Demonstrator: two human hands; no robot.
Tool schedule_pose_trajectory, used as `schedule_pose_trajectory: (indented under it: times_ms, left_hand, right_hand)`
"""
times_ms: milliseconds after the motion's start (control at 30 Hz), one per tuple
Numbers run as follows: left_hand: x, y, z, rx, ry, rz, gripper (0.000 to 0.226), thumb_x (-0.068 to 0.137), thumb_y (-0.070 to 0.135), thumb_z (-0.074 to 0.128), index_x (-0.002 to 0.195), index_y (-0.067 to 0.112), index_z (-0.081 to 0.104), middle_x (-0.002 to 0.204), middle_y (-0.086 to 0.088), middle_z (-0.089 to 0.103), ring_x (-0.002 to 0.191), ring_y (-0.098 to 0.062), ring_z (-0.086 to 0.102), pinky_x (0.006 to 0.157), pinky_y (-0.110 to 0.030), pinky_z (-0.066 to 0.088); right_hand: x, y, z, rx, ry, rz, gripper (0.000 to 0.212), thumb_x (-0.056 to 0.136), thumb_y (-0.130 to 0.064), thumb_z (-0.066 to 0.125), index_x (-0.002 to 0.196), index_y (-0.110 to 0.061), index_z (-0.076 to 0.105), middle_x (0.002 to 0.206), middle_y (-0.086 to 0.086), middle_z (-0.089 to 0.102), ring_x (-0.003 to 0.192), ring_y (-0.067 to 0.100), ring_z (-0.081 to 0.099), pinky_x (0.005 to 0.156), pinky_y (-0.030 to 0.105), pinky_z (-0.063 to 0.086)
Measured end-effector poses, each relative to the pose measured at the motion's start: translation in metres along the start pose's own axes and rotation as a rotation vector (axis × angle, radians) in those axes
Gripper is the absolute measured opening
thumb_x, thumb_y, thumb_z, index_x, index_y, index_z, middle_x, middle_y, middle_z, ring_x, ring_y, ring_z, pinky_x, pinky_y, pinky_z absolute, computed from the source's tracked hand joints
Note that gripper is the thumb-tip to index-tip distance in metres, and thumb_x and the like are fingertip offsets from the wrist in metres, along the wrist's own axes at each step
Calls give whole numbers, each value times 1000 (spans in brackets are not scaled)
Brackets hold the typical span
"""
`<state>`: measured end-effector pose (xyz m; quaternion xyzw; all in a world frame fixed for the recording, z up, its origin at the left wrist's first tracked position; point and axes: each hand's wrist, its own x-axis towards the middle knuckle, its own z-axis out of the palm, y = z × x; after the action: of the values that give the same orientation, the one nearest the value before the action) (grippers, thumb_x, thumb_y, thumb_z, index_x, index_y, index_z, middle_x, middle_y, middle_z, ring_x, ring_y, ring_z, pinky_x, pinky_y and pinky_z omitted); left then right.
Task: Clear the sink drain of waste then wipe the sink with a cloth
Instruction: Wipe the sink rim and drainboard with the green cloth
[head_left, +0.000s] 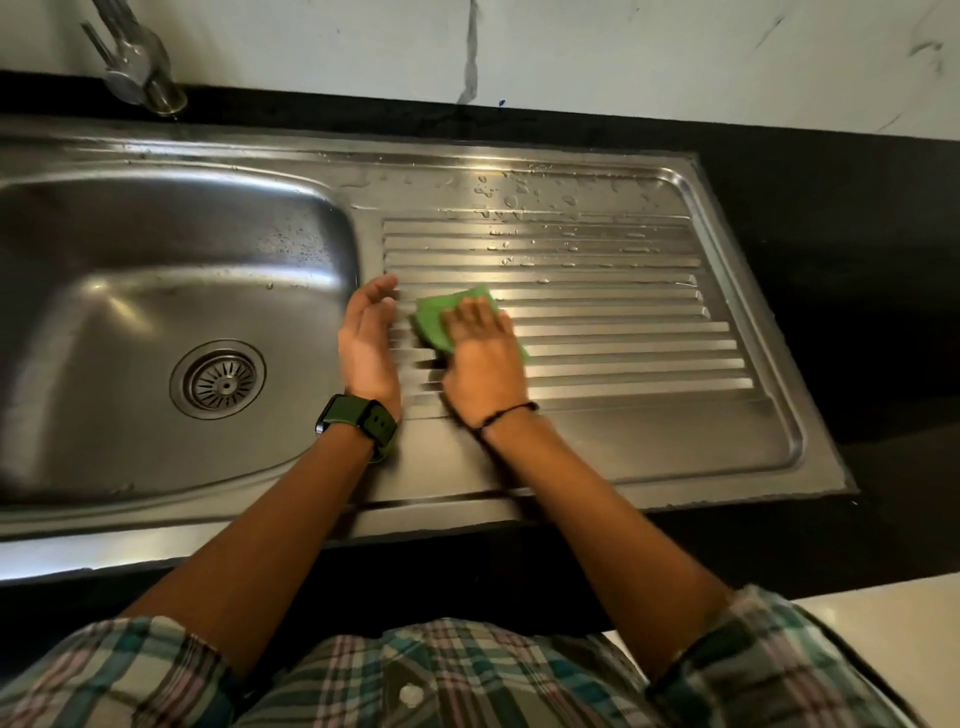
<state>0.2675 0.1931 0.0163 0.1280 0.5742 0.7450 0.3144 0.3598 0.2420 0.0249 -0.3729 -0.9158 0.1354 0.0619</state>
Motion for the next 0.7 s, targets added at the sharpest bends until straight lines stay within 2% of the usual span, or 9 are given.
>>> schedule_pose_trajectory:
  times_ms: [133,233,333,433,600,700]
  left_hand:
    - [-1,1,-2,-17,49,14,35,73,19,43,103,10,57,104,-6,57,104,-21,50,102,-40,39]
    - [-3,-1,-1,4,35,26,34,72,19,44,104,13,56,106,-5,56,103,-18,50,96,-35,41]
    - [-4,-3,0,14,-16,30,36,73,17,44,107,12,54,106,-4,55,96,-13,51,89,-26,42]
    - [-2,-5,-3,44,-33,34,36,74,18,44,108,13,55,108,-2,56,98,-10,52,90,-21,43]
    - [0,-9,-3,96,-39,59,34,75,19,45,106,17,57,103,6,59,93,-2,54,77,-5,44]
    - [3,-10,-2,110,-33,59,33,74,21,46,105,17,57,99,9,59,88,2,54,76,-7,43]
  right_hand:
    - [15,-31,12,-61,-57,-126,56,91,-22,43,144,-14,27,153,9,28,145,24,14,119,37,7]
    - [13,-13,5,-145,-96,-219,57,91,-14,42,145,-15,24,155,7,22,146,21,11,119,37,5]
    - [8,21,-7,-171,-84,-205,55,90,-12,44,143,-17,29,155,3,23,145,17,13,118,39,2]
    - [-5,76,-26,-175,-53,-102,63,82,-7,50,141,-19,34,154,1,27,144,14,17,117,34,0]
    - [-32,192,-74,-223,-56,290,71,73,5,56,139,-15,39,152,7,31,141,20,27,117,42,10]
    - [-34,224,-90,-178,-42,446,66,77,7,52,139,-15,40,152,6,32,139,26,30,118,43,14]
